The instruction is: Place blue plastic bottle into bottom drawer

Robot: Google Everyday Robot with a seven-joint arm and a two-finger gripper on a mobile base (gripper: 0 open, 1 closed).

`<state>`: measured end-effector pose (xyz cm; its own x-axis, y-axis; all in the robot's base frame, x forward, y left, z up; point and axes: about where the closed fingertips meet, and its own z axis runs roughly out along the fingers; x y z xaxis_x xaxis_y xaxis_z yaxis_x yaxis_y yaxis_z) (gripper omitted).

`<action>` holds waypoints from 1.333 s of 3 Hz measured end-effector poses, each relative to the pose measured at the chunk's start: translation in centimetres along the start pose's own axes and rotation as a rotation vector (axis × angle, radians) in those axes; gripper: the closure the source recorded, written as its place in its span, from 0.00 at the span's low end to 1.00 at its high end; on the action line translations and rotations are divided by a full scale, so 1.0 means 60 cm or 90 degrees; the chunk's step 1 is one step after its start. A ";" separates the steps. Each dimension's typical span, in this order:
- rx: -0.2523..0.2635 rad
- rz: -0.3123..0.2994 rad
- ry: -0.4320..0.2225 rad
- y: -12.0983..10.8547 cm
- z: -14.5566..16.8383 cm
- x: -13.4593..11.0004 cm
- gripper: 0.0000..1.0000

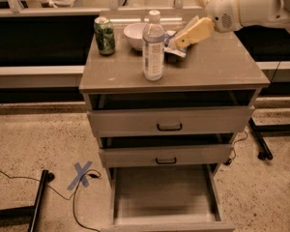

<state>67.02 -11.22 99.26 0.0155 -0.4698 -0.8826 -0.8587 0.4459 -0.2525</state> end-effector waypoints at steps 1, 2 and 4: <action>-0.040 0.044 -0.059 -0.011 0.072 -0.011 0.00; -0.095 0.068 -0.096 0.001 0.131 -0.025 0.00; -0.172 0.100 -0.129 0.038 0.191 -0.017 0.50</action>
Offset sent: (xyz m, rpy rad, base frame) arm 0.0537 0.1012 -0.0250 0.2607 0.1356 0.2125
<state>70.89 -0.99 95.06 -0.0491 -0.2397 -0.9696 -0.9626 0.2704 -0.0181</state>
